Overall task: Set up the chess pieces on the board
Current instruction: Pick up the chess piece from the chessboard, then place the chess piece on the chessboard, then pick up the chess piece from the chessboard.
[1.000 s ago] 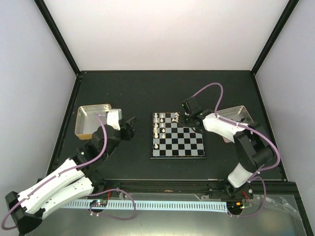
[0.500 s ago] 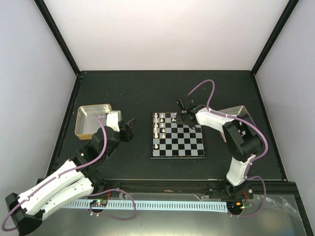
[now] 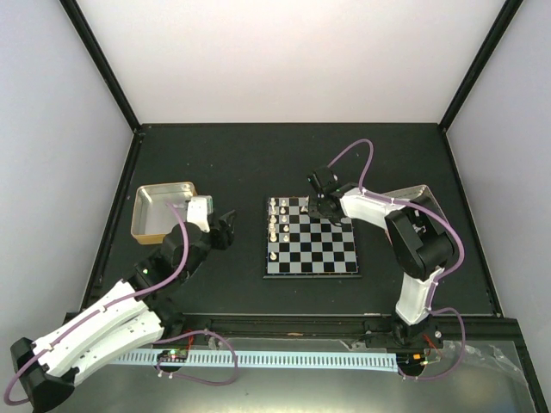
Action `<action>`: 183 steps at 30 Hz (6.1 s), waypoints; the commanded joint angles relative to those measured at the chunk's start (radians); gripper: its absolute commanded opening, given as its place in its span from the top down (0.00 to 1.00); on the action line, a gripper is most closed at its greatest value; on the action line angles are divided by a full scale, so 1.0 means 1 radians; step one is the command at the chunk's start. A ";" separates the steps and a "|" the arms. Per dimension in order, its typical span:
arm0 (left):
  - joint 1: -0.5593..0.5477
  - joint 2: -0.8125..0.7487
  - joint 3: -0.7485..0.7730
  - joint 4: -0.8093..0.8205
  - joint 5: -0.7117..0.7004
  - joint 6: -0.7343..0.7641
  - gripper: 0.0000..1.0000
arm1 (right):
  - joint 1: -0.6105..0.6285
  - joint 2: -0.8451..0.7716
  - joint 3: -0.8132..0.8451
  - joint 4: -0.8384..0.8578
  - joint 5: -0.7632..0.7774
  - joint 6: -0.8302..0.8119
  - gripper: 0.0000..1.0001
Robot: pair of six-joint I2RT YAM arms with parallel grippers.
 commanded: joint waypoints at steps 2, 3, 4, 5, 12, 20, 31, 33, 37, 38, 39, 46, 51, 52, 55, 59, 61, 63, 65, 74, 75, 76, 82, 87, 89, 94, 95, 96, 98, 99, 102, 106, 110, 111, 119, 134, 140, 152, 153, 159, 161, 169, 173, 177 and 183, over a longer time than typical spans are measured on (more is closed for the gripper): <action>0.007 -0.001 0.000 0.009 0.010 -0.014 0.38 | -0.003 0.012 0.006 -0.015 0.026 0.007 0.87; 0.008 -0.001 -0.002 0.009 0.012 -0.015 0.38 | -0.003 0.008 0.001 -0.017 0.025 0.011 0.89; 0.007 -0.001 -0.003 0.010 0.013 -0.017 0.38 | -0.003 0.001 -0.005 -0.017 0.022 0.015 0.90; 0.008 -0.001 -0.004 0.011 0.015 -0.019 0.38 | -0.003 -0.008 -0.015 -0.015 0.021 0.020 0.90; 0.008 0.012 -0.018 0.047 0.064 -0.014 0.37 | -0.003 -0.131 -0.105 0.045 -0.023 0.075 0.92; 0.008 0.054 -0.098 0.227 0.335 0.034 0.32 | -0.003 -0.342 -0.323 0.264 -0.332 0.296 0.91; -0.056 0.245 -0.213 0.580 0.535 0.102 0.32 | 0.124 -0.487 -0.637 0.739 -0.562 0.817 0.90; -0.080 0.294 -0.213 0.611 0.538 0.101 0.34 | 0.150 -0.474 -0.676 0.840 -0.588 0.905 0.90; -0.126 0.361 -0.216 0.665 0.523 0.090 0.40 | 0.189 -0.443 -0.696 0.952 -0.630 1.001 0.90; -0.138 0.377 -0.217 0.676 0.515 0.089 0.43 | 0.198 -0.442 -0.691 0.957 -0.630 1.006 0.90; -0.144 0.385 -0.218 0.682 0.501 0.083 0.45 | 0.206 -0.441 -0.687 0.955 -0.628 1.008 0.90; -0.188 0.451 -0.207 0.688 0.438 0.049 0.63 | 0.217 -0.463 -0.678 0.943 -0.626 1.012 0.90; -0.190 0.469 -0.199 0.690 0.409 0.048 0.72 | 0.217 -0.481 -0.680 0.933 -0.628 1.009 0.90; -0.190 0.471 -0.197 0.688 0.406 0.050 0.73 | 0.217 -0.483 -0.681 0.932 -0.628 1.010 0.90; -0.190 0.476 -0.192 0.682 0.404 0.050 0.73 | 0.217 -0.487 -0.682 0.933 -0.629 1.012 0.90; -0.191 0.470 -0.193 0.675 0.399 0.048 0.73 | 0.217 -0.485 -0.682 0.937 -0.631 1.013 0.90; -0.190 0.464 -0.192 0.672 0.391 0.052 0.77 | 0.217 -0.483 -0.681 0.940 -0.633 1.013 0.90; -0.190 0.462 -0.188 0.670 0.385 0.058 0.81 | 0.216 -0.483 -0.681 0.939 -0.633 1.011 0.90; -0.190 0.463 -0.181 0.666 0.381 0.063 0.85 | 0.216 -0.483 -0.679 0.933 -0.632 1.010 0.90; -0.190 0.469 -0.135 0.593 0.354 0.081 0.98 | 0.217 -0.486 -0.667 0.892 -0.620 0.975 0.81; -0.190 0.467 -0.127 0.572 0.353 0.081 0.98 | 0.217 -0.489 -0.660 0.869 -0.615 0.959 0.75; -0.190 0.467 -0.117 0.549 0.349 0.082 0.98 | 0.215 -0.492 -0.652 0.846 -0.609 0.934 0.70; -0.190 0.486 -0.018 0.294 0.347 0.092 0.99 | 0.184 -0.573 -0.640 0.626 -0.495 0.787 0.48; -0.190 0.568 0.086 0.090 0.365 0.090 0.99 | 0.137 -0.702 -0.666 0.454 -0.347 0.716 0.45; -0.190 0.613 0.146 0.018 0.361 0.073 0.98 | 0.124 -0.755 -0.670 0.379 -0.268 0.694 0.45; -0.190 0.758 0.262 -0.100 0.369 0.045 0.99 | 0.107 -0.869 -0.696 0.277 -0.148 0.676 0.45; -0.190 0.777 0.278 -0.109 0.368 0.046 0.98 | 0.103 -0.886 -0.702 0.267 -0.138 0.676 0.45; -0.190 0.795 0.293 -0.115 0.368 0.046 0.98 | 0.101 -0.903 -0.705 0.256 -0.126 0.675 0.45; -0.189 0.831 0.323 -0.133 0.368 0.051 0.98 | 0.099 -0.927 -0.710 0.238 -0.110 0.669 0.45; -0.189 0.846 0.341 -0.142 0.368 0.053 0.98 | 0.098 -0.936 -0.710 0.229 -0.104 0.666 0.45; -0.188 0.896 0.384 -0.173 0.361 0.054 0.98 | 0.093 -0.952 -0.715 0.214 -0.096 0.659 0.45; -0.189 0.942 0.424 -0.203 0.347 0.053 0.98 | 0.091 -0.961 -0.720 0.209 -0.092 0.655 0.44; -0.184 0.979 0.452 -0.226 0.340 0.056 0.97 | 0.090 -0.961 -0.719 0.207 -0.091 0.647 0.44; -0.181 0.989 0.458 -0.237 0.338 0.055 0.97 | 0.090 -0.961 -0.719 0.206 -0.094 0.646 0.44; -0.154 1.025 0.474 -0.245 0.363 0.061 0.96 | 0.089 -0.959 -0.713 0.207 -0.100 0.639 0.44; -0.129 1.079 0.519 -0.242 0.367 0.093 0.94 | 0.089 -0.936 -0.712 0.216 -0.124 0.636 0.44; -0.126 1.096 0.532 -0.254 0.365 0.098 0.93 | 0.089 -0.932 -0.710 0.217 -0.126 0.633 0.44; -0.126 1.066 0.549 -0.286 0.351 0.104 0.73 | 0.089 -0.926 -0.699 0.214 -0.124 0.623 0.44; -0.126 1.054 0.549 -0.287 0.354 0.104 0.71 | 0.089 -0.927 -0.697 0.212 -0.122 0.619 0.44; -0.124 0.879 0.513 -0.240 0.354 0.102 0.63 | 0.088 -0.922 -0.667 0.196 -0.096 0.564 0.44; -0.120 0.799 0.482 -0.207 0.342 0.101 0.60 | 0.088 -0.904 -0.643 0.187 -0.094 0.526 0.44; -0.103 0.381 0.316 -0.103 0.118 0.117 0.48 | 0.080 -0.799 -0.538 0.144 -0.065 0.385 0.43; -0.103 0.158 0.194 -0.041 0.020 0.160 0.41 | 0.071 -0.703 -0.453 0.123 -0.050 0.263 0.41; -0.103 -0.058 0.105 0.005 -0.036 0.219 0.35 | 0.069 -0.554 -0.333 0.070 -0.040 0.131 0.42; -0.101 -0.230 0.066 -0.013 -0.089 0.246 0.29 | 0.068 -0.326 -0.147 0.002 0.024 0.047 0.43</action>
